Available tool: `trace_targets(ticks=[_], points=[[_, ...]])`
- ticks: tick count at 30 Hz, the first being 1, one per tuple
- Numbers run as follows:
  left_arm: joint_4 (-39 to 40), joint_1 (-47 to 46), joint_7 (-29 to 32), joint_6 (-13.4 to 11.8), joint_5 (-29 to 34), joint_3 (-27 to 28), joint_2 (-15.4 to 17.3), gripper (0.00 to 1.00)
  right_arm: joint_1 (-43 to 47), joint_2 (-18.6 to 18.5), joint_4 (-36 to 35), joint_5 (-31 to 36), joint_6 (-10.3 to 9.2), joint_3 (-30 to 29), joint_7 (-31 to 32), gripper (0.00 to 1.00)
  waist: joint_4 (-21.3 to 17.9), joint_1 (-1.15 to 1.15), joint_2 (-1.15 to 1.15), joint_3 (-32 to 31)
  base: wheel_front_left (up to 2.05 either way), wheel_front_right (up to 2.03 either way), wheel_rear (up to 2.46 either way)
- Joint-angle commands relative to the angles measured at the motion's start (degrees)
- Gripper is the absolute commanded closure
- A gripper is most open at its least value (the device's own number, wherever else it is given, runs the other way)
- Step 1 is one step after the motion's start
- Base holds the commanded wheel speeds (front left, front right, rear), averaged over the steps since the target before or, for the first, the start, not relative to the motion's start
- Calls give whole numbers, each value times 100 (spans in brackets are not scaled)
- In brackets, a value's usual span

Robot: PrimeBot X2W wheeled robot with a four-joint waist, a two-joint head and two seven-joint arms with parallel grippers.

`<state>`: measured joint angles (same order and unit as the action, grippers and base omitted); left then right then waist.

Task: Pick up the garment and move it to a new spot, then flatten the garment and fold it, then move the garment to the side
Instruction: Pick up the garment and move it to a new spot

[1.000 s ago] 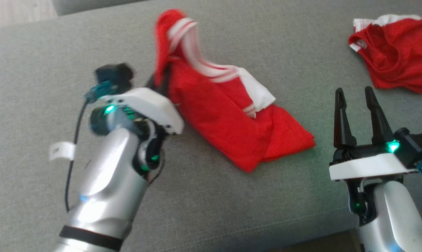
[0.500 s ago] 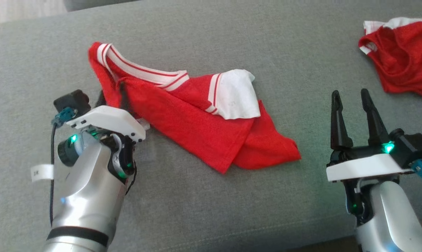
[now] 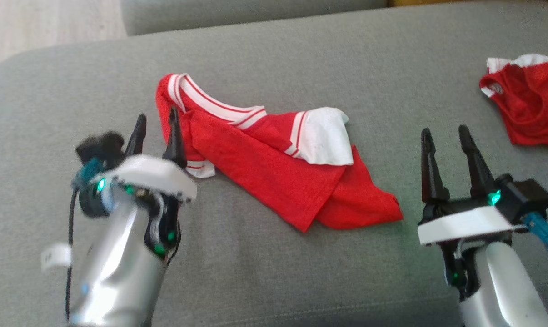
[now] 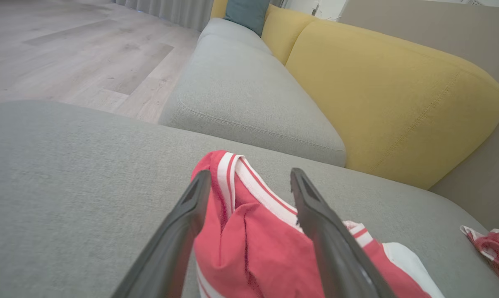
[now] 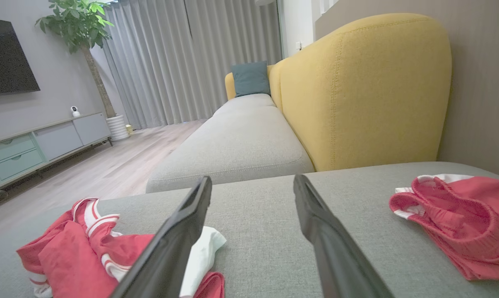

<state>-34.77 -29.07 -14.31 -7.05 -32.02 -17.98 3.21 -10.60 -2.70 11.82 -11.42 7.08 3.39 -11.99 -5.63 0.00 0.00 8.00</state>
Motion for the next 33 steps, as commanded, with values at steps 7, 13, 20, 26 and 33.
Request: trace_targets(ticks=[7,13,20,26,33], points=[[1668,1214,-68,-57,639,476,324,0,163,-18,-81,134,41,245,-39,0,247,0,0,-373,0,0,0],[2644,2271,-68,-77,1066,634,320,0,387,-18,7,134,41,372,-56,0,322,0,0,-599,0,0,0],[3287,3166,-68,-143,1288,786,156,0,608,-18,108,49,41,397,-101,0,396,0,0,-778,0,0,0],[3398,3468,-68,-128,1418,838,77,0,668,-18,209,-29,41,484,-134,0,413,0,0,-797,0,0,0],[3309,3466,-69,-2,1462,917,36,0,626,-18,282,-43,41,509,-149,0,417,0,0,-776,0,0,0]])
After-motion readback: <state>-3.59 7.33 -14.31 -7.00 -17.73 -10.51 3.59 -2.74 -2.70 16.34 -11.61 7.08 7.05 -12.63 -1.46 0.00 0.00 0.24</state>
